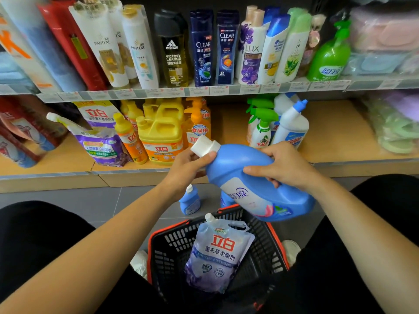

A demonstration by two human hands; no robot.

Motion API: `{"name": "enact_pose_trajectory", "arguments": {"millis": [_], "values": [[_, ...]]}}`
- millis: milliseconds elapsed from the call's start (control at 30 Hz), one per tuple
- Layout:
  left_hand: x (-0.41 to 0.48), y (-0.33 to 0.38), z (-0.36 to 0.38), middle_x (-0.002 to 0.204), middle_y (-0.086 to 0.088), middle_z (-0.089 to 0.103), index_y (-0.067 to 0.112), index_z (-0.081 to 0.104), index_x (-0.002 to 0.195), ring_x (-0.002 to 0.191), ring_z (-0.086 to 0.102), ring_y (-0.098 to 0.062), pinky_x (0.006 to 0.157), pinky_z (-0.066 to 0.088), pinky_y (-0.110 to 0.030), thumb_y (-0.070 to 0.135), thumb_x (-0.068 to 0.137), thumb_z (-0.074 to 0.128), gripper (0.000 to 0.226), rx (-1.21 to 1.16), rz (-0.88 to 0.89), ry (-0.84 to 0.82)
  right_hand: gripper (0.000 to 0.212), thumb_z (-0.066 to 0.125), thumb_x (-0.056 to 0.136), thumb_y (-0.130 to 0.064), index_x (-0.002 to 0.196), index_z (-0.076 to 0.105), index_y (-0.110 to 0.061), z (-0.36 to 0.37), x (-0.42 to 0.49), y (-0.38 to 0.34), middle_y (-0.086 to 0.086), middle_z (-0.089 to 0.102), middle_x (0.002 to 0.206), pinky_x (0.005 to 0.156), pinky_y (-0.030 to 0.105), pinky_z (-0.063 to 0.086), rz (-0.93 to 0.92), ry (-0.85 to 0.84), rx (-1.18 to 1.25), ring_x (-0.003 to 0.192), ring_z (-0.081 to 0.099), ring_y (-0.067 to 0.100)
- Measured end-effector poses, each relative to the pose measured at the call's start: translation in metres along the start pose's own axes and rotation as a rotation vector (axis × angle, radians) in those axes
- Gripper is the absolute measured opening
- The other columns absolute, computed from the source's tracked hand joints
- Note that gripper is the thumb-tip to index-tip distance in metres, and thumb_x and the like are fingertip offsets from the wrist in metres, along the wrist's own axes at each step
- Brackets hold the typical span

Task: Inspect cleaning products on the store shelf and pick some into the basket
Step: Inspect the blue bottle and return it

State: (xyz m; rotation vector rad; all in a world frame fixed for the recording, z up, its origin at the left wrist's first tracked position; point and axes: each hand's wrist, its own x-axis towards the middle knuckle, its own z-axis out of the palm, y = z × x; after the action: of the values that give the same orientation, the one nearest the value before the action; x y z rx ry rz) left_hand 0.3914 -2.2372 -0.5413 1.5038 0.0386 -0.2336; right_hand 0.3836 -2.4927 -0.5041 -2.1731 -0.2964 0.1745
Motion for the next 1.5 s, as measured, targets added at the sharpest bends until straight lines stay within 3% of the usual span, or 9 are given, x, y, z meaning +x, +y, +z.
{"name": "enact_pose_trajectory", "arguments": {"millis": [167, 367, 500, 633, 767, 900, 1233, 1400, 1500], "values": [[0.032, 0.014, 0.010, 0.111, -0.003, 0.076, 0.013, 0.064, 0.124, 0.105, 0.071, -0.016, 0.085, 0.060, -0.031, 0.017, 0.089, 0.076, 0.037, 0.091, 0.124, -0.025, 0.050, 0.086, 0.065, -0.053, 0.071, 0.062, -0.009, -0.015, 0.023, 0.015, 0.007, 0.063, 0.060, 0.052, 0.031, 0.039, 0.026, 0.048, -0.222, 0.055, 0.060, 0.023], [0.086, 0.039, 0.023, 0.115, 0.006, 0.068, 0.012, 0.060, 0.126, 0.100, 0.064, 0.007, 0.084, 0.052, -0.014, 0.014, 0.081, 0.084, 0.051, 0.371, 0.359, -0.046, 0.047, 0.088, 0.062, -0.050, 0.080, 0.067, -0.012, -0.015, 0.062, 0.035, 0.007, 0.068, 0.078, 0.057, 0.034, 0.042, 0.171, 0.119, -0.230, 0.073, 0.064, 0.023], [0.123, 0.050, 0.025, 0.125, -0.007, 0.066, 0.006, 0.057, 0.132, 0.117, 0.063, -0.017, 0.101, 0.052, -0.035, 0.015, 0.078, 0.087, 0.063, 0.553, 0.411, -0.106, 0.043, 0.090, 0.065, -0.044, 0.079, 0.062, -0.014, 0.001, 0.085, 0.049, 0.001, 0.063, 0.076, 0.053, 0.030, 0.039, 0.256, 0.186, -0.146, 0.074, 0.059, 0.020], [0.147, 0.044, 0.022, 0.127, -0.009, 0.065, 0.005, 0.056, 0.133, 0.119, 0.060, -0.023, 0.104, 0.050, -0.042, 0.017, 0.078, 0.087, 0.065, 0.653, 0.420, -0.139, 0.050, 0.093, 0.065, -0.033, 0.100, 0.069, -0.006, 0.020, 0.103, 0.064, 0.009, 0.072, 0.100, 0.074, 0.037, 0.054, 0.309, 0.227, -0.016, 0.093, 0.066, 0.026], [0.165, 0.033, 0.016, 0.128, -0.006, 0.064, 0.006, 0.055, 0.136, 0.117, 0.059, -0.018, 0.103, 0.050, -0.036, 0.017, 0.079, 0.087, 0.066, 0.684, 0.411, -0.137, 0.037, 0.092, 0.066, -0.026, 0.091, 0.065, -0.017, 0.036, 0.118, 0.077, 0.001, 0.067, 0.091, 0.056, 0.019, 0.041, 0.289, 0.273, 0.056, 0.084, 0.063, 0.019], [0.180, 0.024, 0.016, 0.132, -0.007, 0.062, 0.006, 0.053, 0.138, 0.123, 0.057, -0.022, 0.106, 0.049, -0.039, 0.014, 0.081, 0.084, 0.066, 0.672, 0.401, -0.127, 0.041, 0.091, 0.067, -0.028, 0.096, 0.065, -0.015, 0.044, 0.131, 0.089, 0.002, 0.067, 0.094, 0.057, 0.023, 0.039, 0.286, 0.322, 0.033, 0.083, 0.059, 0.019], [0.179, 0.025, 0.002, 0.108, -0.009, 0.071, 0.020, 0.049, 0.144, 0.096, 0.065, -0.029, 0.076, 0.055, -0.046, 0.022, 0.088, 0.072, 0.060, 1.049, 0.514, -0.021, 0.054, 0.088, 0.072, -0.031, 0.118, 0.063, -0.017, 0.054, 0.152, 0.092, 0.002, 0.069, 0.109, 0.079, 0.037, 0.051, 0.211, 0.396, 0.009, 0.098, 0.063, 0.024], [0.152, 0.010, -0.045, 0.141, -0.009, 0.061, 0.012, 0.062, 0.137, 0.130, 0.054, -0.034, 0.101, 0.049, -0.047, 0.026, 0.083, 0.075, 0.058, 1.465, 0.768, 0.028, 0.051, 0.085, 0.076, -0.031, 0.118, 0.063, -0.012, 0.061, 0.165, 0.086, 0.009, 0.070, 0.114, 0.084, 0.042, 0.053, 0.256, 0.413, -0.016, 0.104, 0.065, 0.031], [0.152, 0.007, -0.064, 0.154, -0.007, 0.049, 0.018, 0.053, 0.145, 0.139, 0.045, -0.033, 0.102, 0.046, -0.048, 0.036, 0.083, 0.074, 0.068, 1.580, 0.734, 0.035, 0.051, 0.078, 0.080, -0.044, 0.119, 0.060, -0.017, 0.063, 0.176, 0.082, 0.009, 0.069, 0.114, 0.081, 0.045, 0.054, 0.307, 0.397, -0.164, 0.103, 0.064, 0.034]]}}
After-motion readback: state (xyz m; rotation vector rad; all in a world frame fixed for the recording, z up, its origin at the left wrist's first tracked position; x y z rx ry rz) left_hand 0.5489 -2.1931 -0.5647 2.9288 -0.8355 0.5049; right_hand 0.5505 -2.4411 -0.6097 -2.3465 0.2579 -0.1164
